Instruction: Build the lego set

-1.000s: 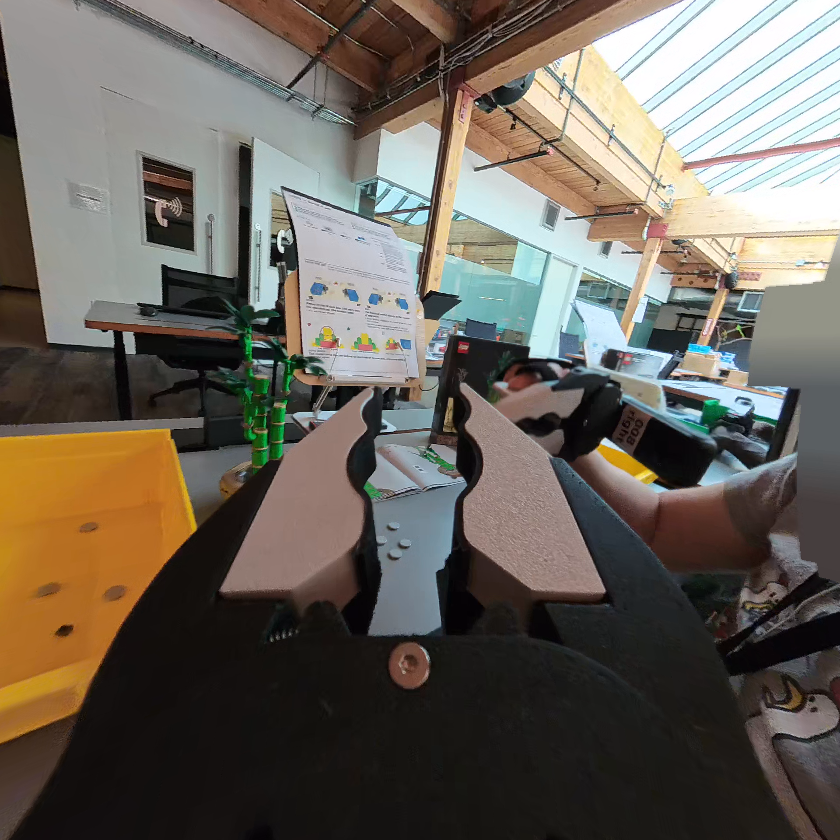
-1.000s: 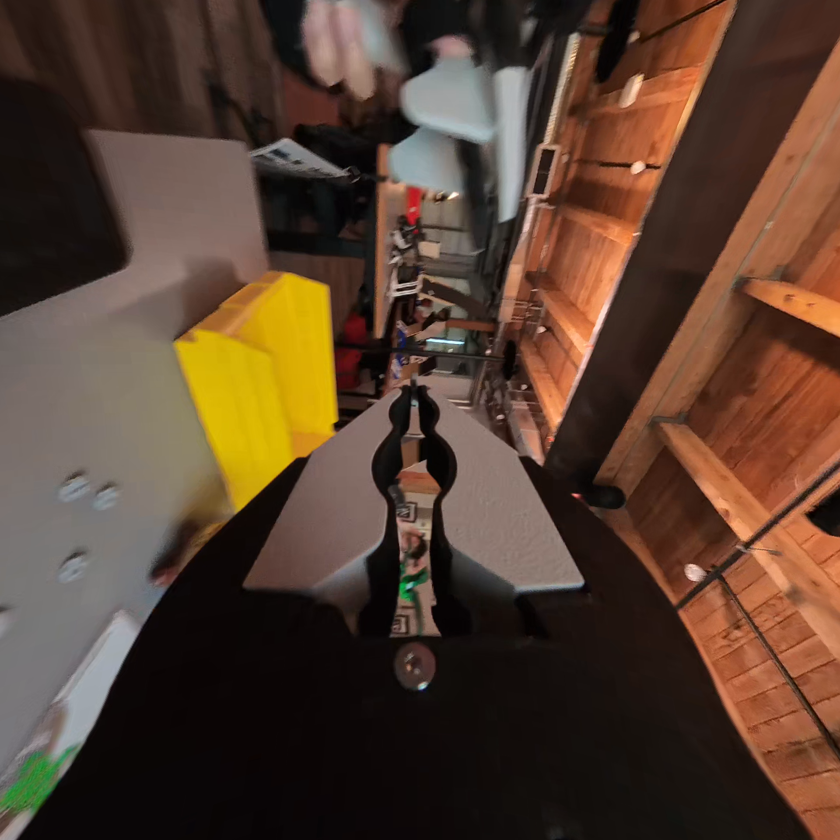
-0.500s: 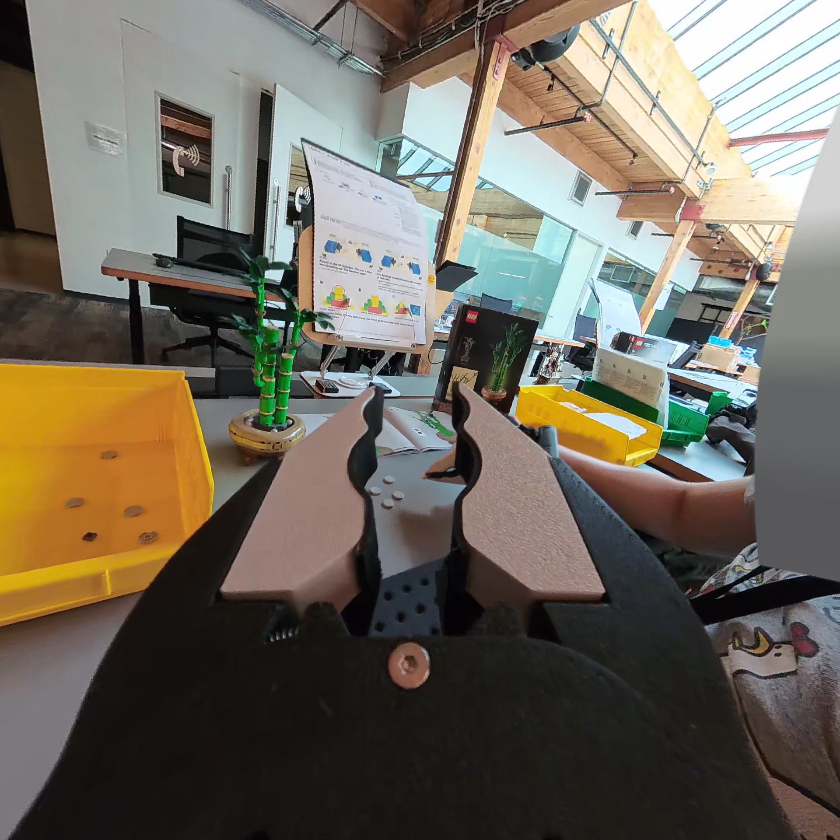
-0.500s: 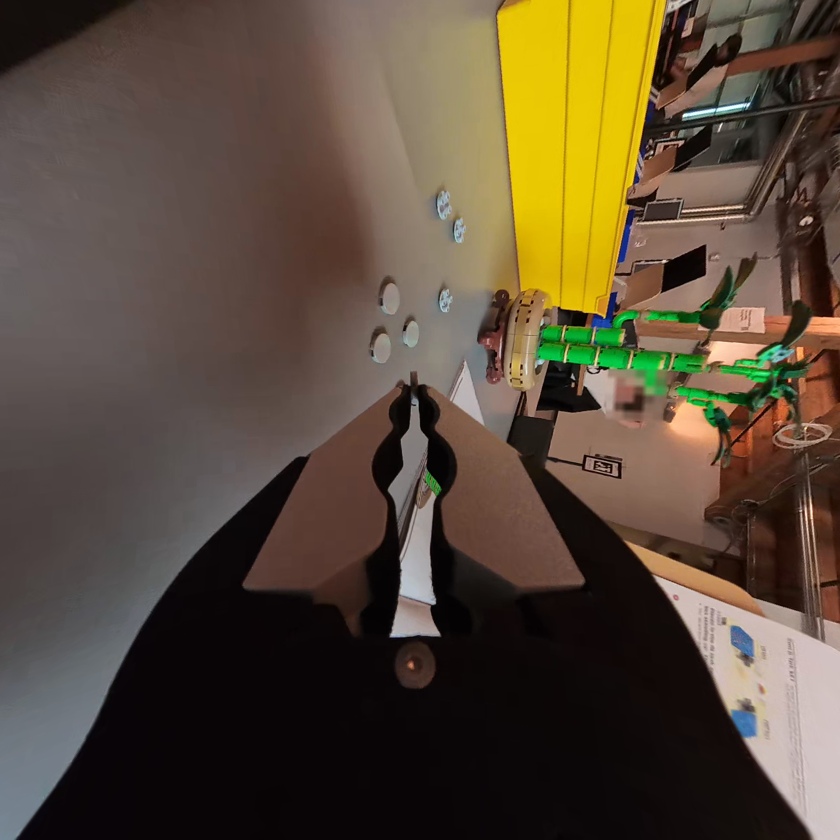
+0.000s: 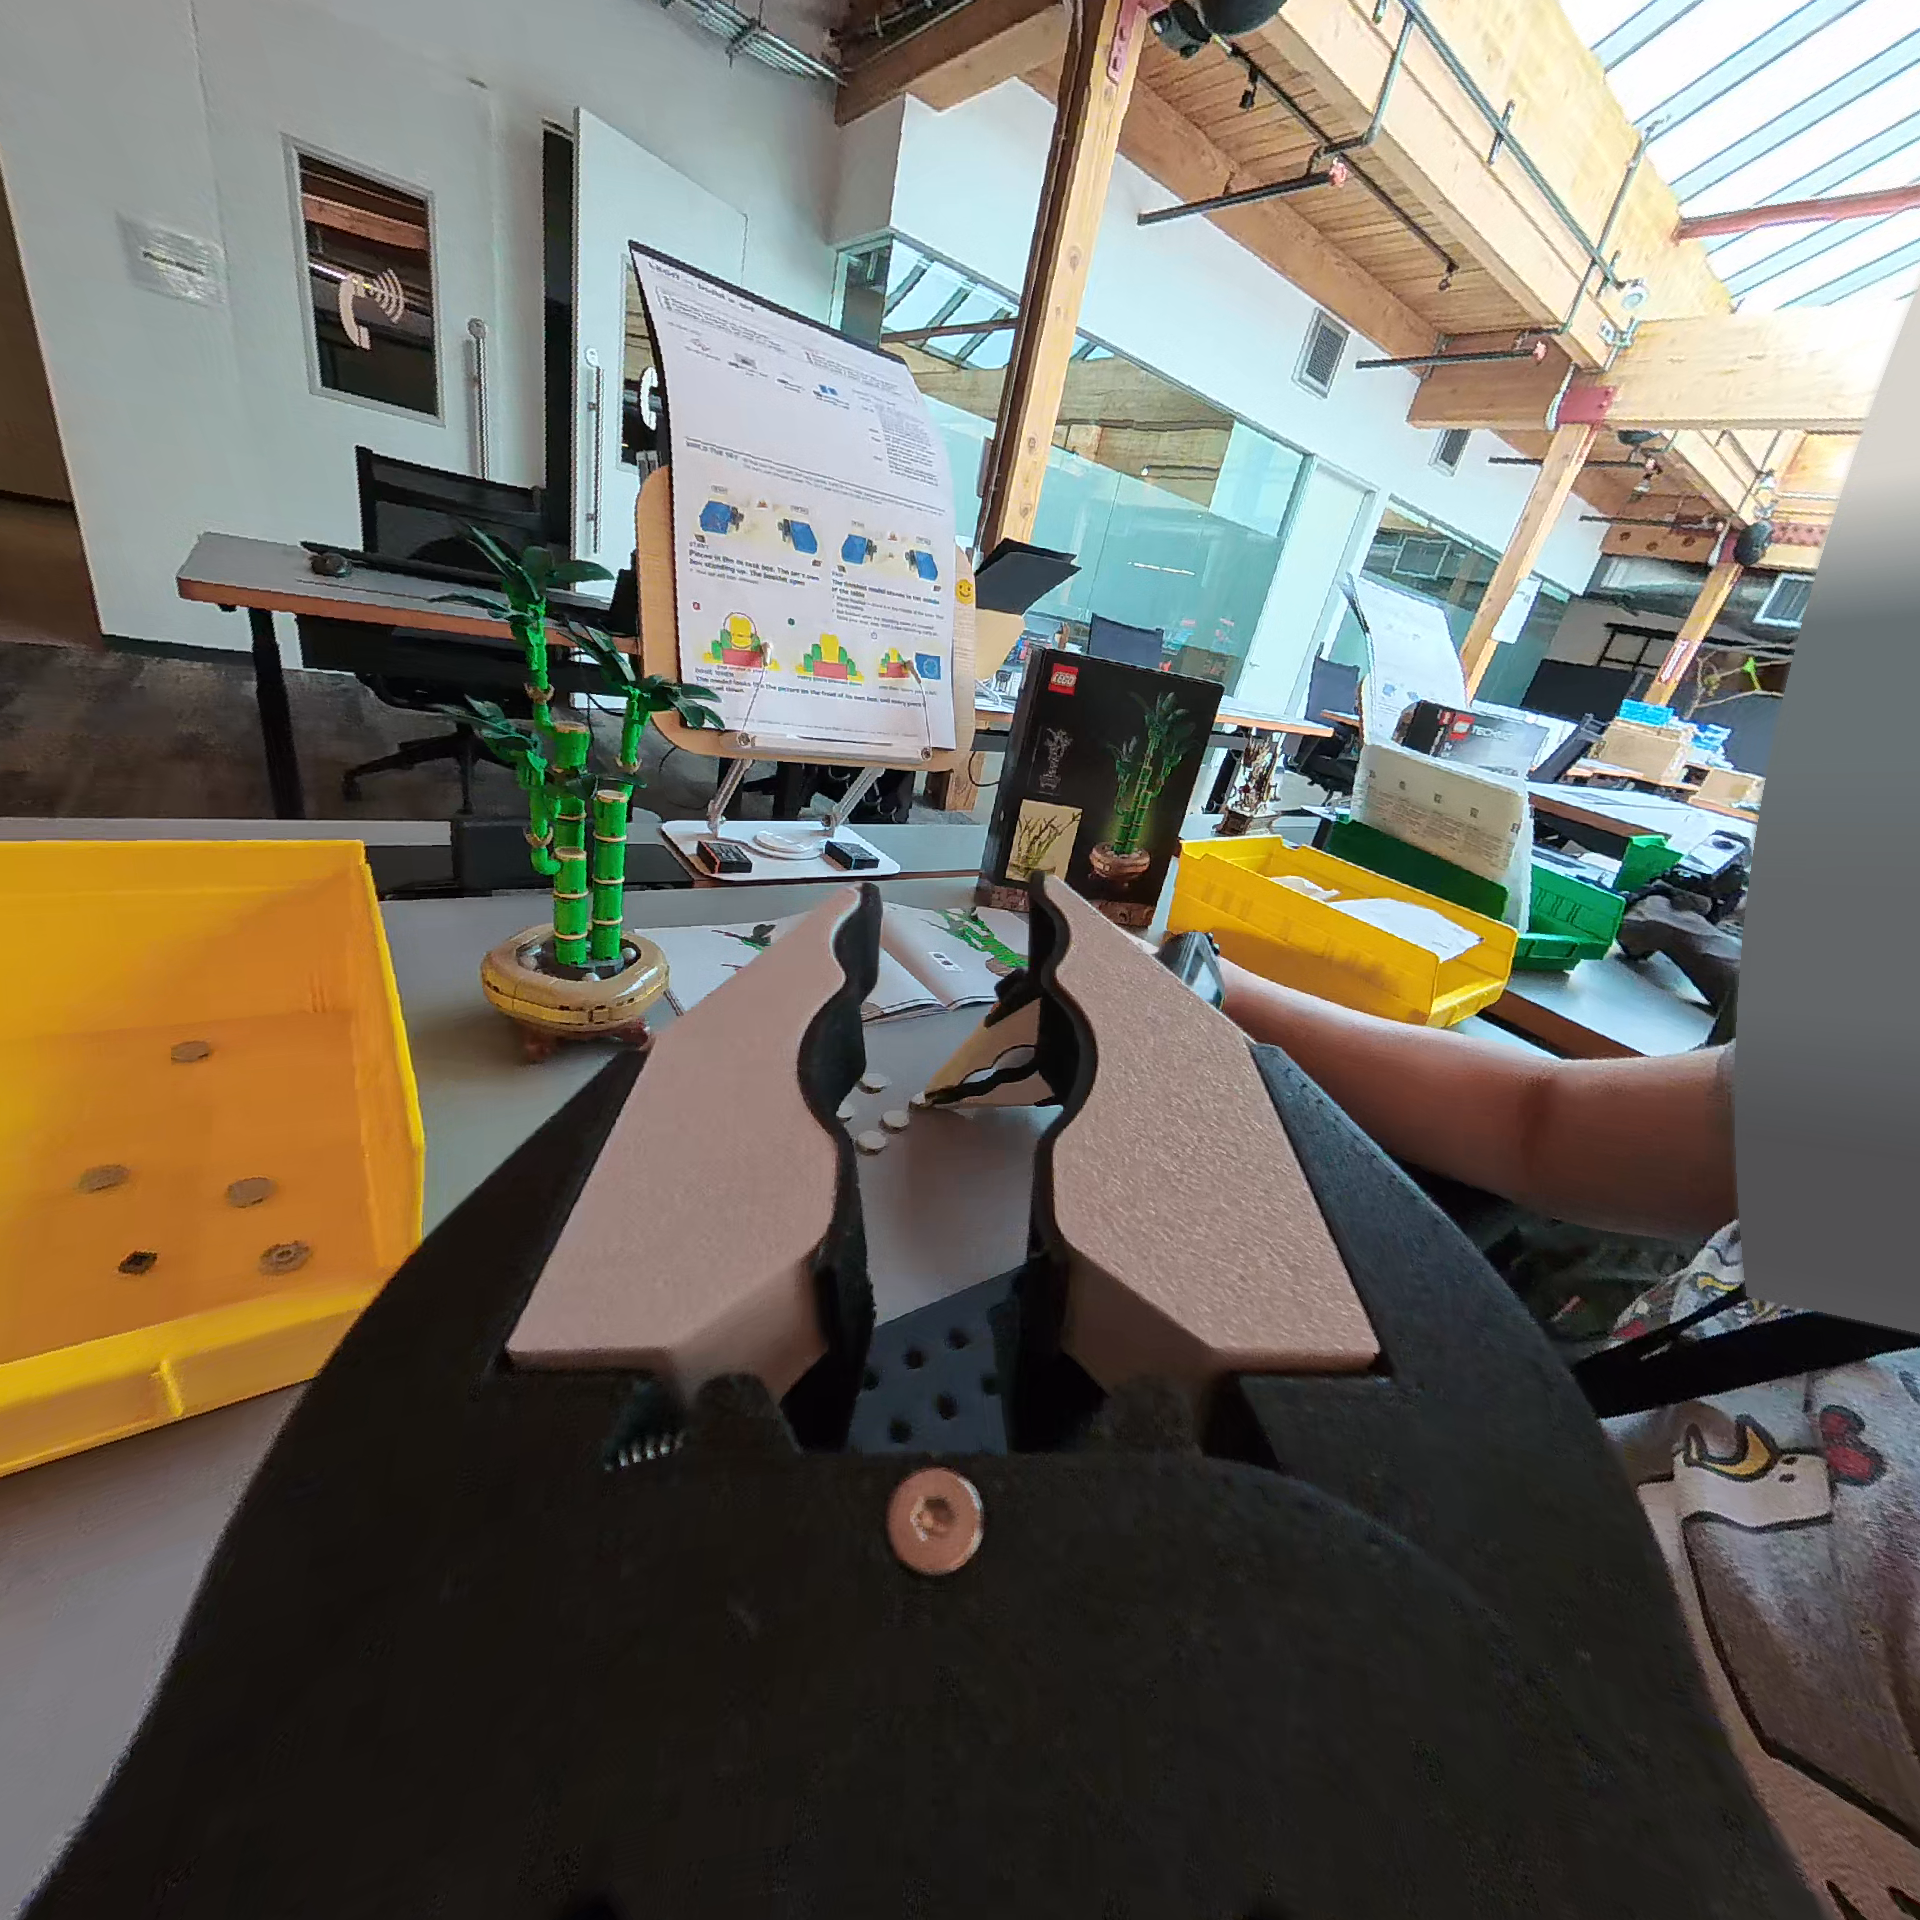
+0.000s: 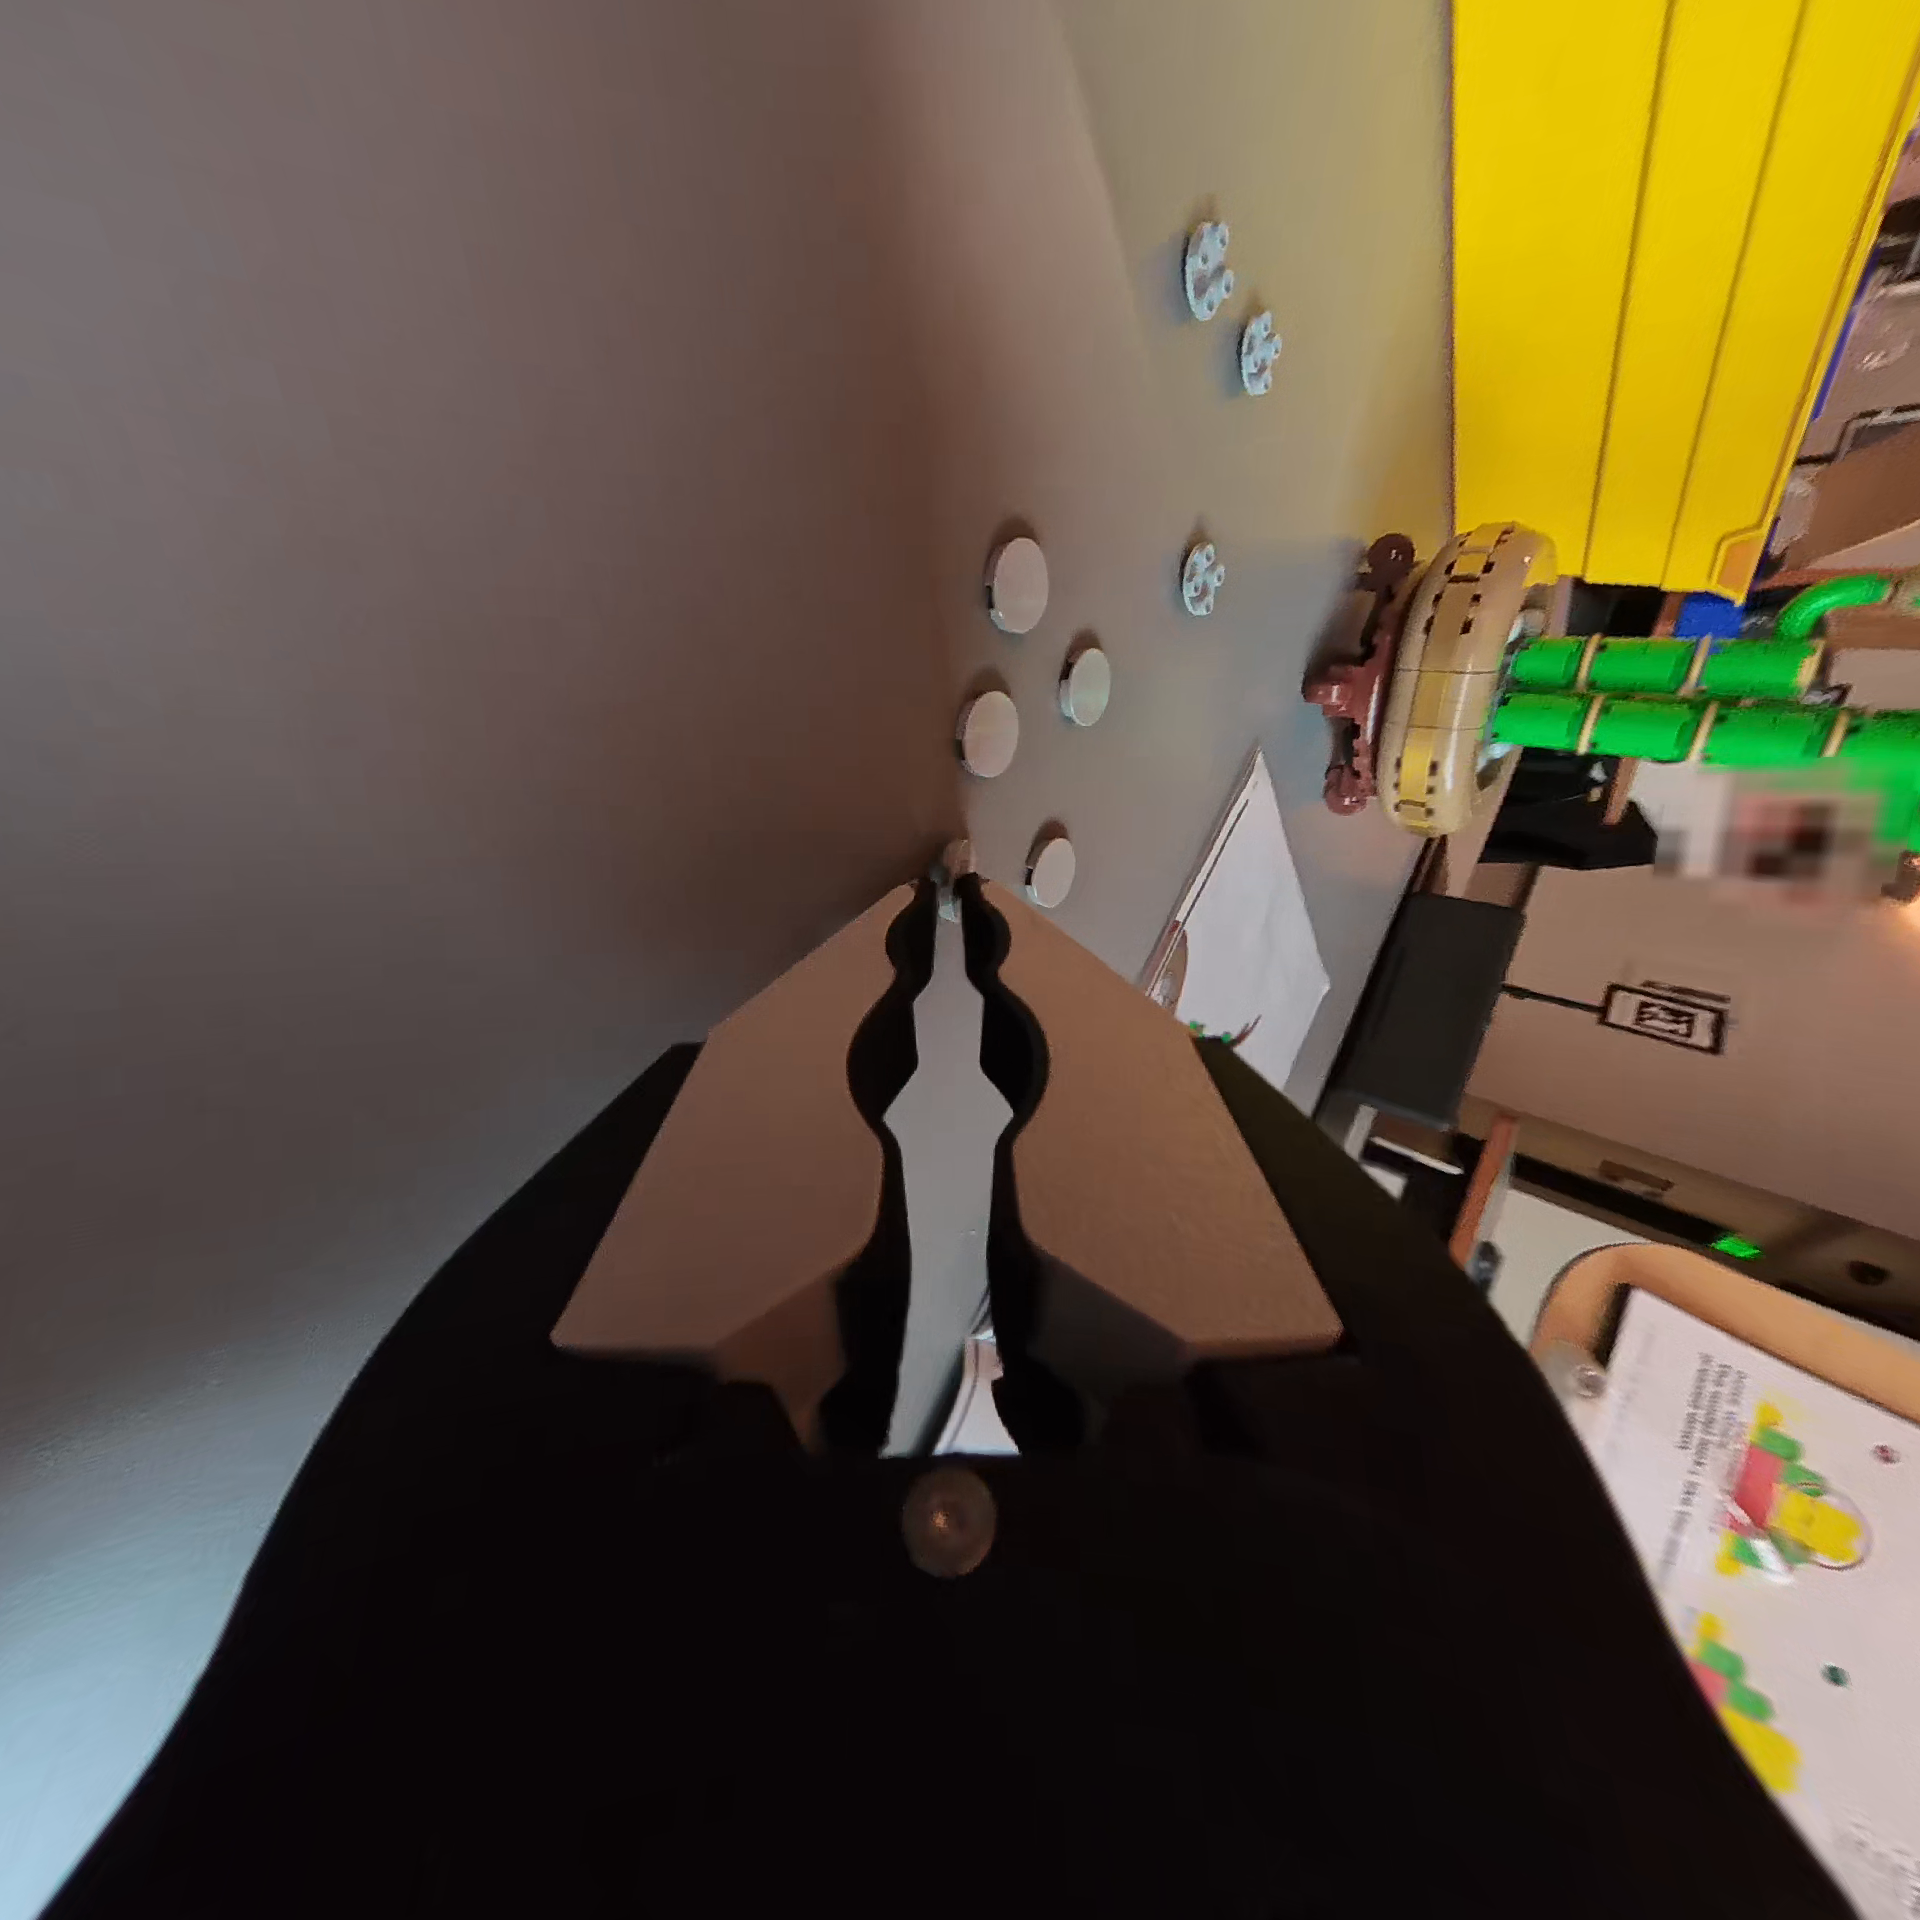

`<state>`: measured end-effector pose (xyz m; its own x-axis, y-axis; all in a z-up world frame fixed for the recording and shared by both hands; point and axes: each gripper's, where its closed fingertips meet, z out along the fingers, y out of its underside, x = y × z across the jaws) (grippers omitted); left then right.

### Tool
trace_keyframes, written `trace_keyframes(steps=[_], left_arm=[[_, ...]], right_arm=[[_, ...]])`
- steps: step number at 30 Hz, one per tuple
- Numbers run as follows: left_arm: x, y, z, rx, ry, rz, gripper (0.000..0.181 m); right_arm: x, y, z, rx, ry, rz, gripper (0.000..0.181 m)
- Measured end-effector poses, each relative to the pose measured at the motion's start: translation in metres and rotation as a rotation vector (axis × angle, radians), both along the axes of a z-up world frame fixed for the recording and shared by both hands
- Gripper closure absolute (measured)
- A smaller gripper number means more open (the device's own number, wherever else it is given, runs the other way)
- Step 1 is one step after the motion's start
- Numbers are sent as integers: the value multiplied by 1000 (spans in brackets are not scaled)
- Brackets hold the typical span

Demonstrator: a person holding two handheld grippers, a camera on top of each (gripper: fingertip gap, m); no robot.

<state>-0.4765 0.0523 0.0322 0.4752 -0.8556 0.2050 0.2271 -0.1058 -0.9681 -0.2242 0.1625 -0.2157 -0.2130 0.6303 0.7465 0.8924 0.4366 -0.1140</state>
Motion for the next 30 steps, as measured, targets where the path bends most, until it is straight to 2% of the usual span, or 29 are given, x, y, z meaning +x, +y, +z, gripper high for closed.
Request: trace_keyframes(steps=[2,4,7,9,11,13,16,18,20,22,24,28,30], left_arm=[[2,0,0,-4,5,-2,154],[2,2,-2,-12,16,6,156],[-1,5,-6,-33,35,27,155],[-6,9,-8,-48,31,36,154],[-13,16,-7,-53,13,63,153],[-25,36,-9,-59,13,142,150],[-45,81,-18,-83,105,299,144],[-55,114,-28,-116,217,379,144],[-65,148,-42,-161,329,450,145],[-75,179,-59,-230,431,514,145],[-86,207,-82,-330,541,563,145],[-102,249,-130,-462,802,605,146],[-107,266,-149,-491,951,605,146]], right_arm=[[0,-3,1,-45,40,-21,175],[0,-11,5,-120,130,-18,165],[6,-18,18,-273,351,-57,150],[8,-20,45,-315,541,-55,149],[-2,-25,111,-280,808,-2,150],[-12,-36,198,-169,1058,70,149],[-27,-58,306,42,1252,145,144],[-42,-69,361,113,1345,165,143],[-61,-74,398,108,1400,171,142],[-75,-70,416,107,1416,148,142],[-84,-61,414,79,1416,99,142],[-102,-43,381,-59,1385,94,145],[-105,-29,363,-140,1314,47,141]])
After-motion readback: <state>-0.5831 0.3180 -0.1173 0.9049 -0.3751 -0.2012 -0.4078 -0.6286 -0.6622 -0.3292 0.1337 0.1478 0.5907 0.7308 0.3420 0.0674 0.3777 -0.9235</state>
